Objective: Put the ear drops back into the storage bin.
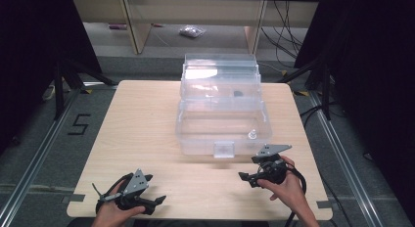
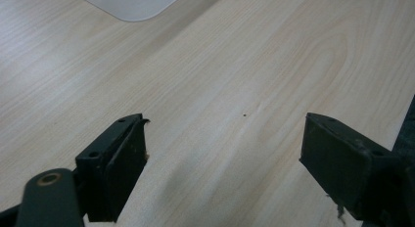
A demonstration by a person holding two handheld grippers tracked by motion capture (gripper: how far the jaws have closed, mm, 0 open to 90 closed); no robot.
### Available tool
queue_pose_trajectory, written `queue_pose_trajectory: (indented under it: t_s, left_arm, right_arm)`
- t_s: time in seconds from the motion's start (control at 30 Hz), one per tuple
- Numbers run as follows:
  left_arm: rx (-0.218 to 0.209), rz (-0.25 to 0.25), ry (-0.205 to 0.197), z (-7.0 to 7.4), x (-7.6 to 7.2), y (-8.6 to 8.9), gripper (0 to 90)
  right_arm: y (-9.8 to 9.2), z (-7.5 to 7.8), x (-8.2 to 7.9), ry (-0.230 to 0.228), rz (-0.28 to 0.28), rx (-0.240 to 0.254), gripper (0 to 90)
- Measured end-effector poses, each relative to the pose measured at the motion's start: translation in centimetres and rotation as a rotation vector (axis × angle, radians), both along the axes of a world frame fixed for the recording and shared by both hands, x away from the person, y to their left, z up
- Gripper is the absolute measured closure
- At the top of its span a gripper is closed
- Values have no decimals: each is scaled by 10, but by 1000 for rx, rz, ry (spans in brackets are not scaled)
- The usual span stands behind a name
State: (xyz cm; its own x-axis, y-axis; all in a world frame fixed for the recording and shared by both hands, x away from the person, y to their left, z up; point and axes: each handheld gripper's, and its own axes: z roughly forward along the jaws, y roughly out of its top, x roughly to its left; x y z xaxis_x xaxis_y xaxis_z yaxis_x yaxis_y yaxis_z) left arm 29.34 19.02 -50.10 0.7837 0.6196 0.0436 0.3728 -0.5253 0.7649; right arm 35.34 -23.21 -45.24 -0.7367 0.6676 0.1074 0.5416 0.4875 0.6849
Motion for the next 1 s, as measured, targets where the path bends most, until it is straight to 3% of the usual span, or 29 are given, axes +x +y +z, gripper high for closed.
queue_pose_trajectory:
  t_s: [0.17,0.2,0.23,0.43,0.5,0.53,0.7,0.73,0.83,0.87,0.9,0.93,1.0]
  left_arm:
    - [8,-4,-1,0,0,0,168]
    - [8,-4,2,0,0,0,168]
    - [4,-1,2,0,1,0,168]
    - [-2,-3,10,0,1,1,167]
    - [5,-6,5,0,1,1,167]
    - [-23,3,11,-1,0,-1,167]
    - [-20,3,10,0,0,-1,167]
    - [0,-1,6,0,0,1,167]
    - [8,-4,3,0,1,1,167]
    - [4,-2,4,0,1,1,167]
    - [-22,3,9,-1,0,-1,167]
    - [-5,-1,6,0,0,0,168]
    - [-20,3,8,0,0,0,167]
  right_arm:
    - [-4,-2,-3,-2,3,1,221]
    - [-3,-3,-5,21,-13,11,221]
    - [-4,-6,-3,-12,-3,16,217]
    - [-6,-12,-8,34,-15,1,205]
    - [-7,-14,-9,28,-17,7,206]
    - [-7,-14,-9,28,-17,7,206]
    - [-10,-15,-13,33,-11,-2,202]
    - [-10,-16,-14,40,-19,2,202]
    - [-10,-18,-17,43,-20,3,202]
    - [-11,-18,-16,35,-6,-8,202]
    - [-11,-18,-19,59,-29,2,200]
    - [-11,-20,-19,43,-24,5,193]
    - [-13,-21,-19,44,-13,-8,189]
